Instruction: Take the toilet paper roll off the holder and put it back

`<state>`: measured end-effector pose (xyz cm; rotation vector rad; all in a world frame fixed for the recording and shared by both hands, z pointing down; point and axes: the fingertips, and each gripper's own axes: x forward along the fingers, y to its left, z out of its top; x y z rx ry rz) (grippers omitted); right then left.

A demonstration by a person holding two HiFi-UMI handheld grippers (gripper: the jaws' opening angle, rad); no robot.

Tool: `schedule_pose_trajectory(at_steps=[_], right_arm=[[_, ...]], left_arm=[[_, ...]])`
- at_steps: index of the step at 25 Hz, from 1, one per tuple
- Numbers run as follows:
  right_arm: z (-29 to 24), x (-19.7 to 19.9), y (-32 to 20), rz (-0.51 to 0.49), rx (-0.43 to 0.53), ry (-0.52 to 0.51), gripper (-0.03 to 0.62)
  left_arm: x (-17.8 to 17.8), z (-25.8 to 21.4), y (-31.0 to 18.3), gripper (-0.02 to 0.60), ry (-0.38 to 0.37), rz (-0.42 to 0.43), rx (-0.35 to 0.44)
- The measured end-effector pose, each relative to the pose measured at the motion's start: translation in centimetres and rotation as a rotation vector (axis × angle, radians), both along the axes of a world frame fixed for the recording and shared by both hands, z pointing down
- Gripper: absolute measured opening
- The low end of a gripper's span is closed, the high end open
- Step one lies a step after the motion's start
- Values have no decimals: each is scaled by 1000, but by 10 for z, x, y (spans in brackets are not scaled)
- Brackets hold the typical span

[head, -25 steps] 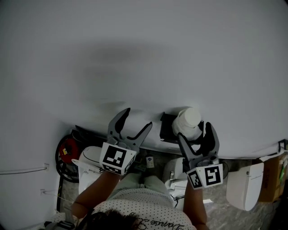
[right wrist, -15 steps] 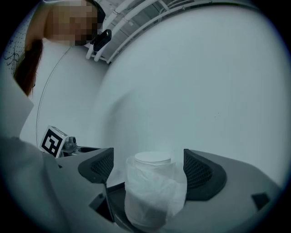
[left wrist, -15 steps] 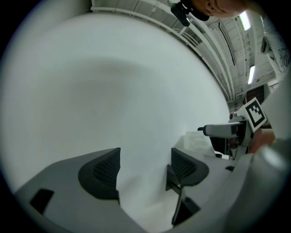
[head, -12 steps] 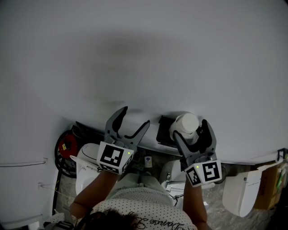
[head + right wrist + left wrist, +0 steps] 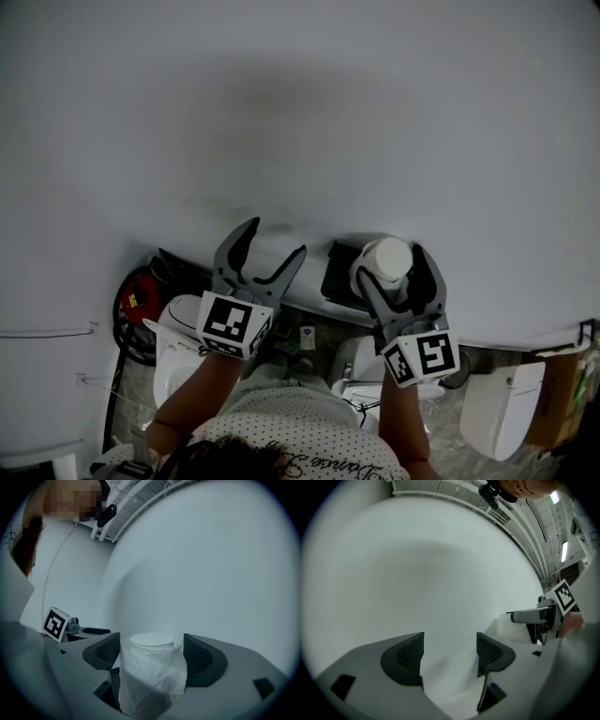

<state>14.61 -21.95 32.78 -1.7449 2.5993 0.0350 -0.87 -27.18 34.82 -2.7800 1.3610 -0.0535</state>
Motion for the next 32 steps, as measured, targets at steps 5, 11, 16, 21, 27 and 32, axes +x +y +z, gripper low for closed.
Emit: schedule_pose_trajectory(at_steps=[5, 11, 16, 21, 27, 32], right_arm=[[-9, 1, 11, -18, -13, -2, 388], [-8, -1, 10, -25, -28, 6, 310], [-6, -1, 6, -23, -31, 8, 295], [-8, -1, 5, -22, -28, 9, 290], [-7, -2, 5, -22, -25, 12, 284], [-4, -2, 4, -22, -17, 20, 281]], left_arm=[[5, -10, 13, 334, 2, 1, 9], [5, -10, 12, 334, 12, 4, 0], [5, -8, 10, 334, 11, 4, -3], [5, -8, 11, 334, 9, 0, -3], [4, -7, 12, 334, 8, -3, -7], [2, -5, 12, 334, 7, -3, -9]])
